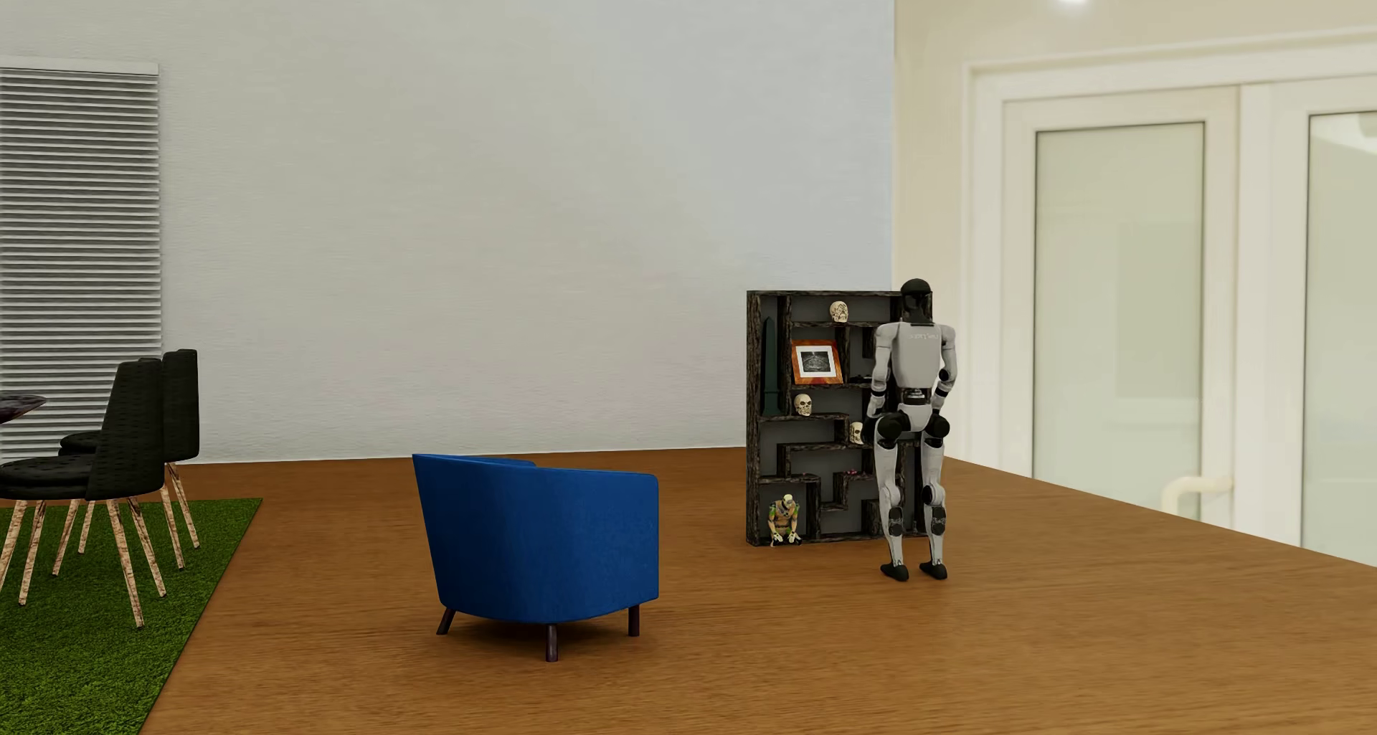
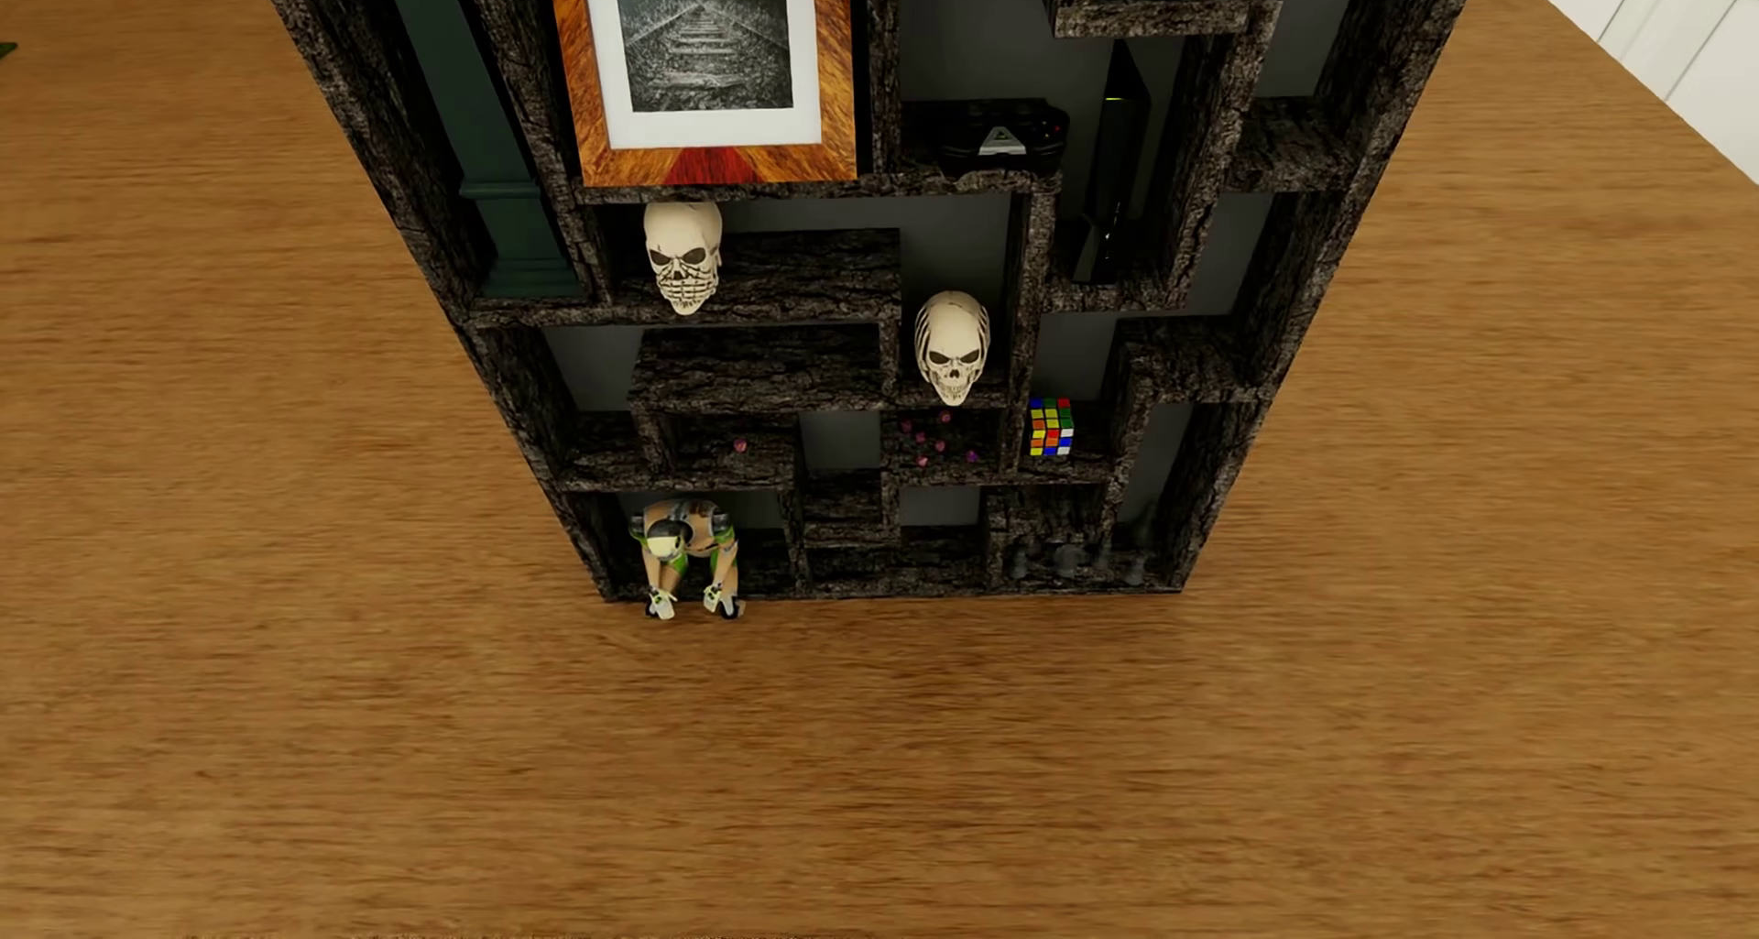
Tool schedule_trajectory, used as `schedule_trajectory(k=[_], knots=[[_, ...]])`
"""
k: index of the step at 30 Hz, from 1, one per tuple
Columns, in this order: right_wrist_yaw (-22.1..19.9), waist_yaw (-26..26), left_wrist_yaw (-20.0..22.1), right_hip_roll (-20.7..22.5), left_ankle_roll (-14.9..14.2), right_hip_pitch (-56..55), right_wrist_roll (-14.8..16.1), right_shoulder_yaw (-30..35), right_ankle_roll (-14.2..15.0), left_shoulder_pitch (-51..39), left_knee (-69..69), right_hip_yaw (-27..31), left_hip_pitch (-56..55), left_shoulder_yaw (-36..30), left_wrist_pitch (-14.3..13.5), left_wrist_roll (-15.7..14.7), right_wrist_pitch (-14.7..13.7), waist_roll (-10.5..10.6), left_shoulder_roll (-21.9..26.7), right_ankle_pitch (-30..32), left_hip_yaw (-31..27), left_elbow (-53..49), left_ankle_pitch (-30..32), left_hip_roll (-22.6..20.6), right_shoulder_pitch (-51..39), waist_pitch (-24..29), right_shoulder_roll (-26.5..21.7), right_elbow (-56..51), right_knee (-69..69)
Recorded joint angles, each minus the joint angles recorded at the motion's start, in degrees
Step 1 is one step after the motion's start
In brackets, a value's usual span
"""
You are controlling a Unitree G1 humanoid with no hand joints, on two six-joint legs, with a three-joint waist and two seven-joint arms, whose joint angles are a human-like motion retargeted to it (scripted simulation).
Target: Head to the shelves
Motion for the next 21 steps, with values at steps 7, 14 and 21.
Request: schedule_trajectory(k=[7,14,21], knots=[[0.3,0.3,0.6,0.0,-0.3,0.1,0.1,-0.3,-0.2,0.1,0.4,-0.6,-0.2,2.2,-0.1,0.0,0.6,-0.1,-0.5,-0.3,-0.5,-0.1,-0.1,-0.1,0.4,0.0,0.9,-0.2,0.2],[0.5,0.6,0.2,-0.1,-0.5,0.3,-0.2,0.5,-0.4,-0.4,1.0,-1.4,-0.4,2.9,-0.6,0.6,1.2,-0.1,-0.8,-0.5,-1.3,0.2,-0.2,-0.2,0.0,0.2,1.6,0.1,0.2],[0.2,0.8,0.3,-0.2,-0.6,0.5,0.0,0.3,-0.5,-0.3,1.6,-1.7,-0.5,2.9,-0.6,0.9,0.4,0.1,-0.7,-0.7,-1.6,-0.2,-0.3,-0.3,-0.7,0.5,1.0,-0.1,0.5]])
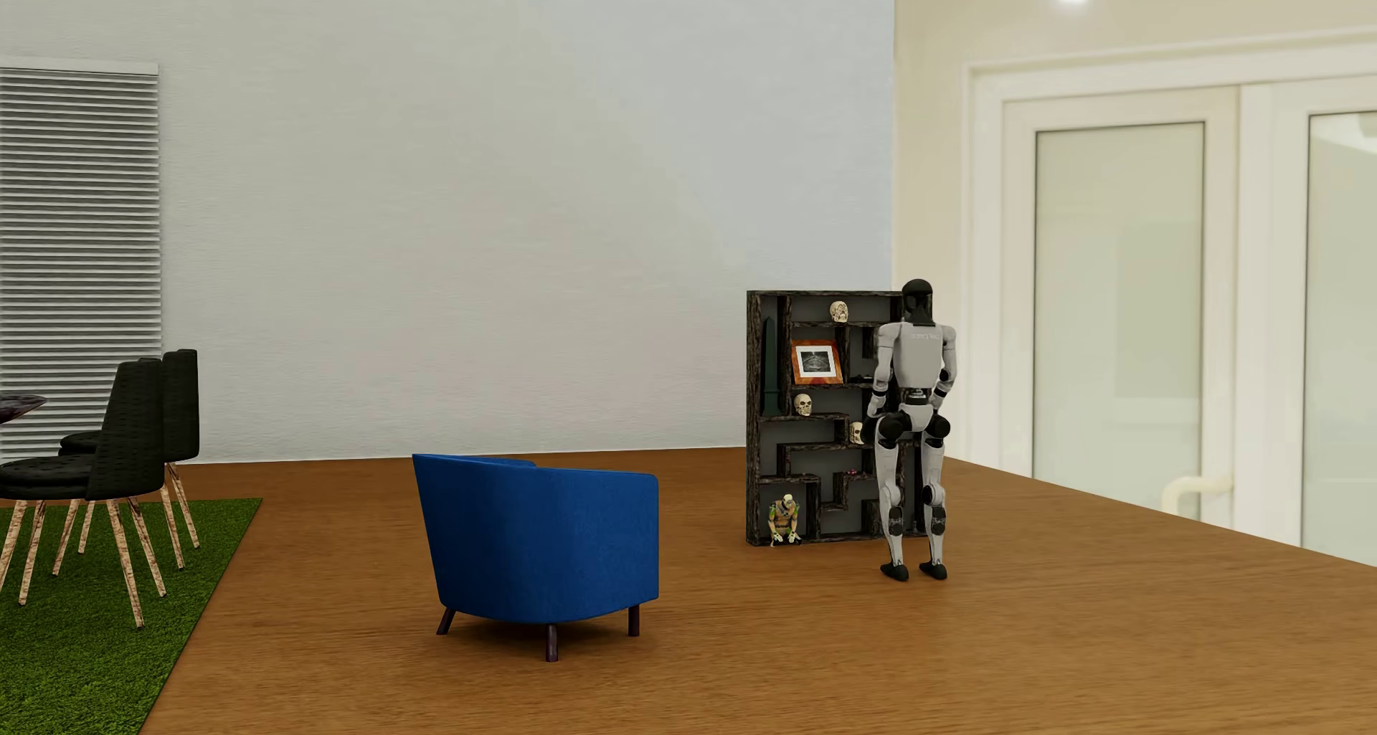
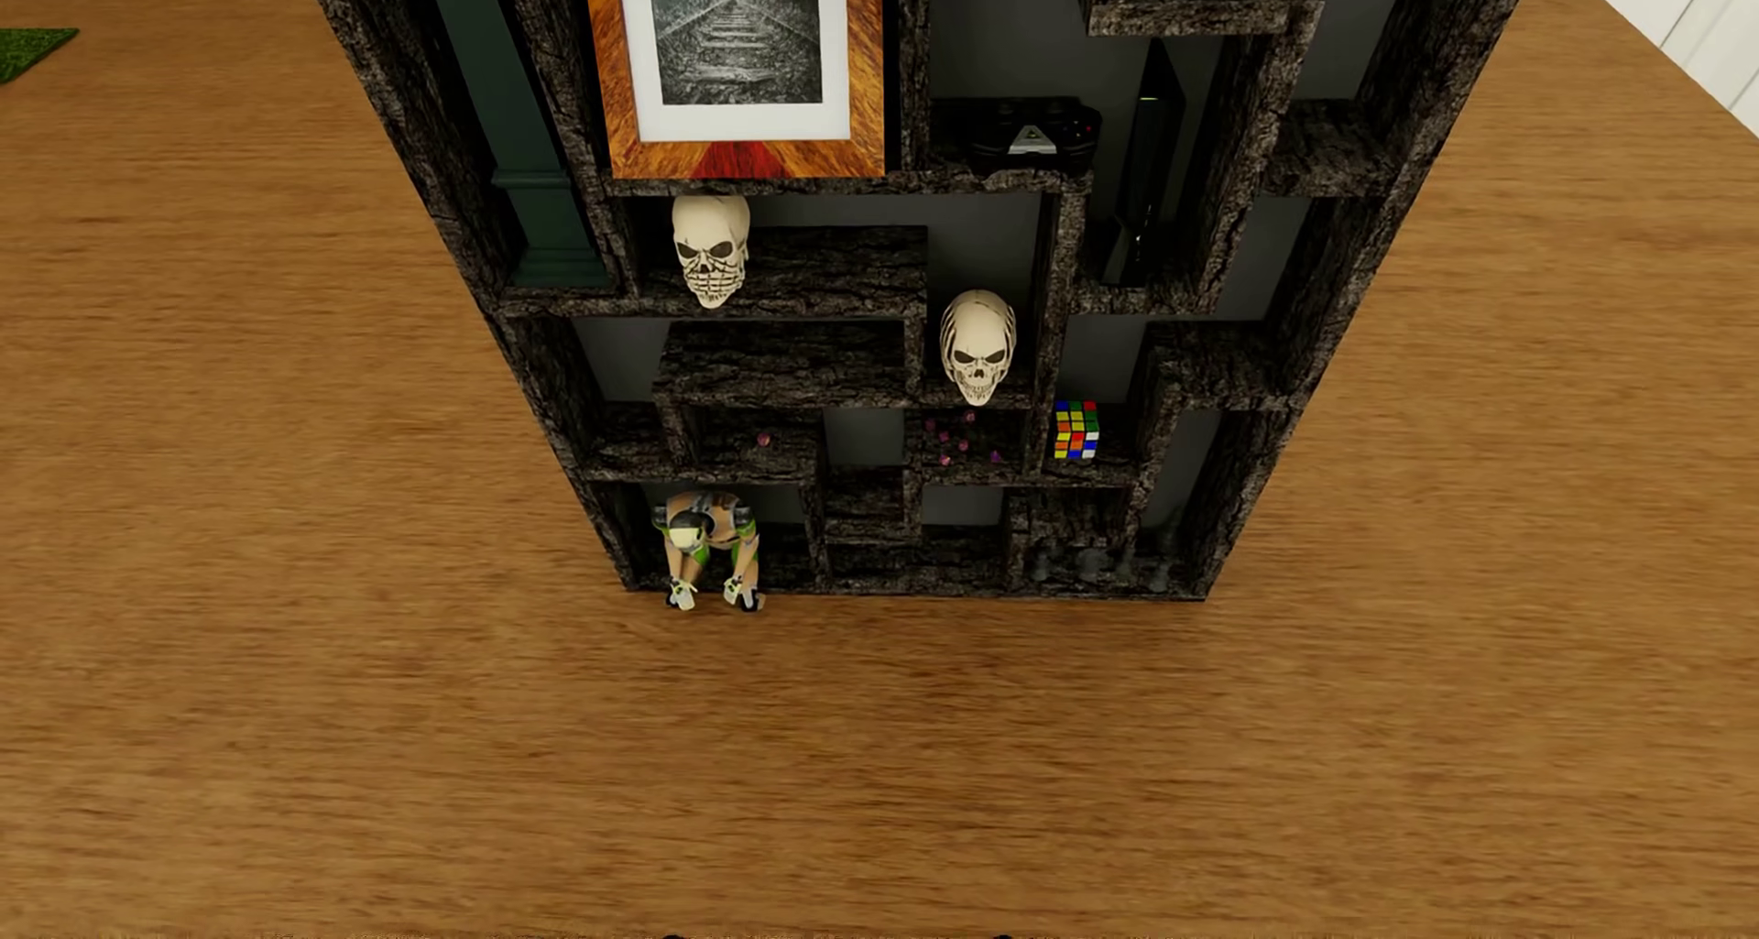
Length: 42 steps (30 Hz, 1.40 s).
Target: Head to the shelves
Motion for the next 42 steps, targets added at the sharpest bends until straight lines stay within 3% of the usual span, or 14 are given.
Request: schedule_trajectory(k=[32,42], knots=[[-0.1,-0.1,0.3,-0.5,0.2,-0.1,1.0,1.6,0.2,0.3,0.8,-1.4,-0.6,-0.6,0.4,-0.8,0.1,0.0,0.1,-0.2,-1.3,0.5,0.1,-0.7,0.1,-0.3,-1.8,-0.1,0.3],[0.0,0.4,-0.1,-0.6,0.4,0.6,1.2,1.4,0.5,0.1,0.3,-1.2,0.1,1.1,0.4,-0.5,1.0,0.3,-0.4,-0.3,-1.2,0.5,-0.2,-0.8,0.4,-0.9,0.0,0.3,-0.3]])
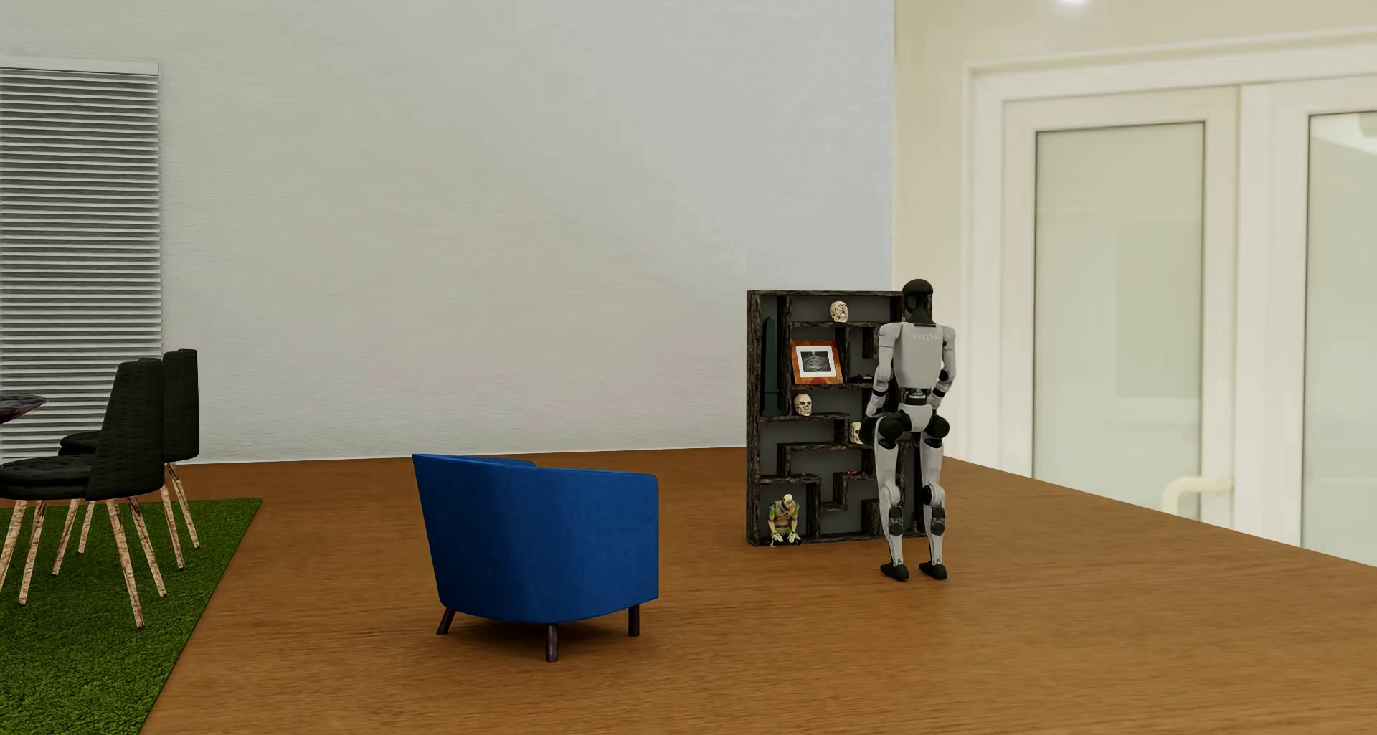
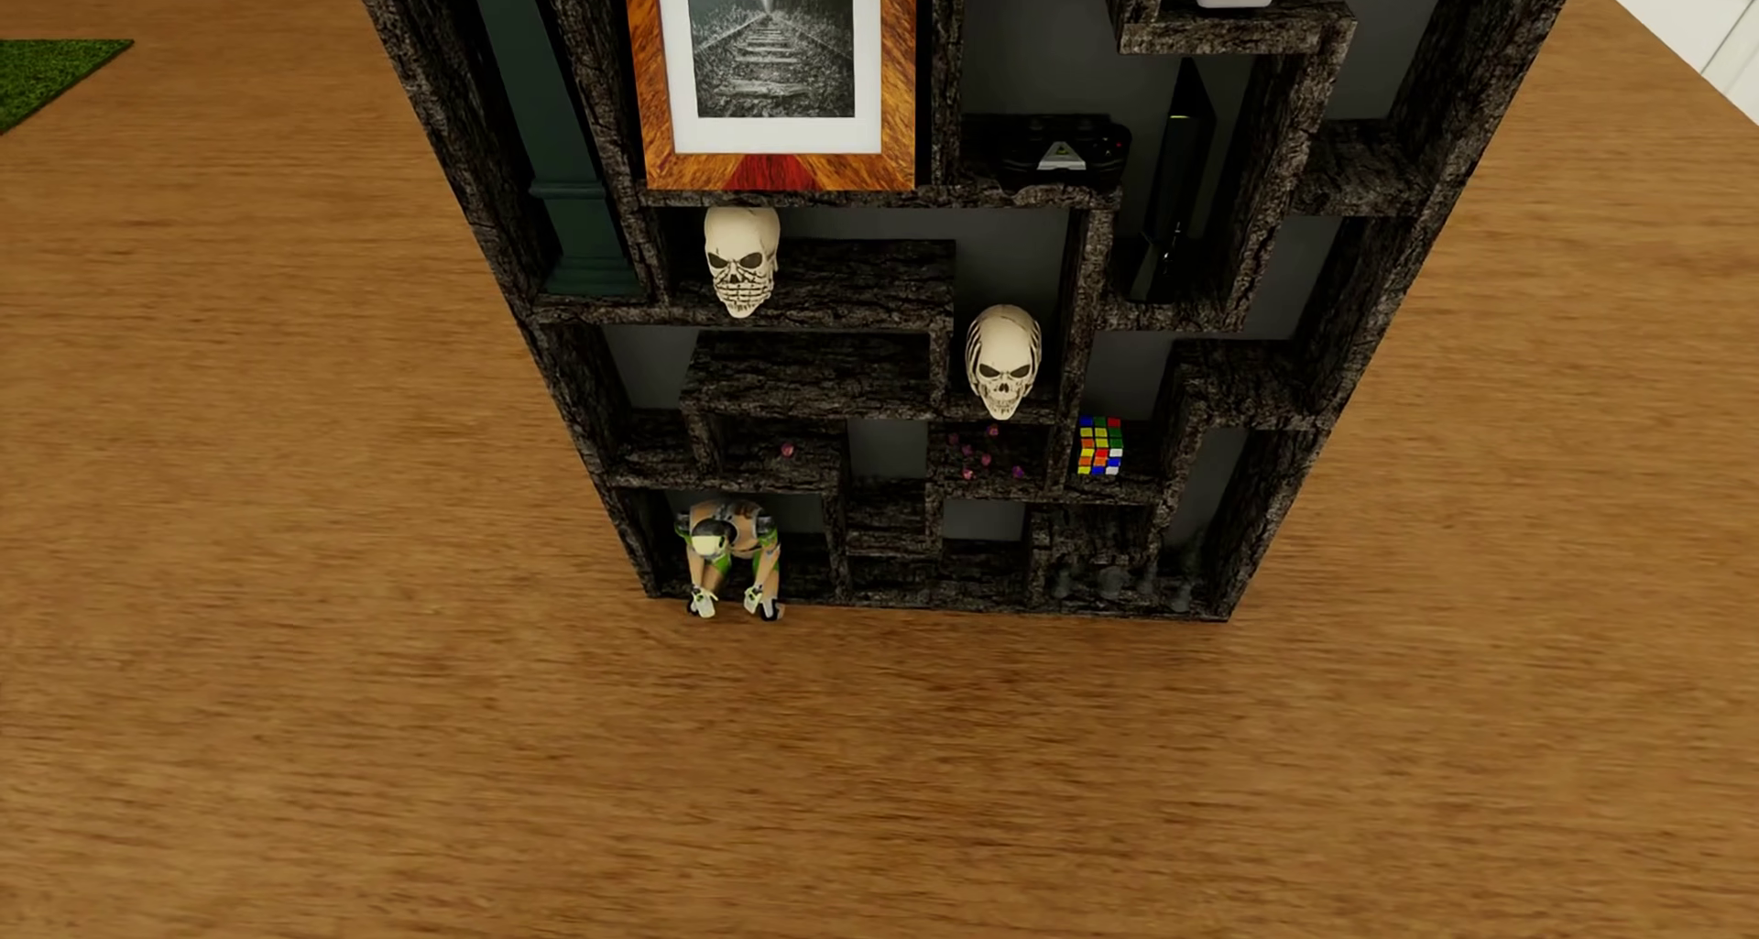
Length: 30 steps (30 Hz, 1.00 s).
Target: Head to the shelves
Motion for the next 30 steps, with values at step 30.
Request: schedule_trajectory(k=[30], knots=[[6.1,-1.3,-0.5,2.9,-0.6,-3.1,0.8,-2.0,-0.9,0.2,-2.6,6.7,1.3,-3.6,-0.8,1.4,-3.1,-0.7,1.0,-0.8,6.6,1.5,-2.1,3.4,1.4,0.5,-1.1,-1.1,2.7]])
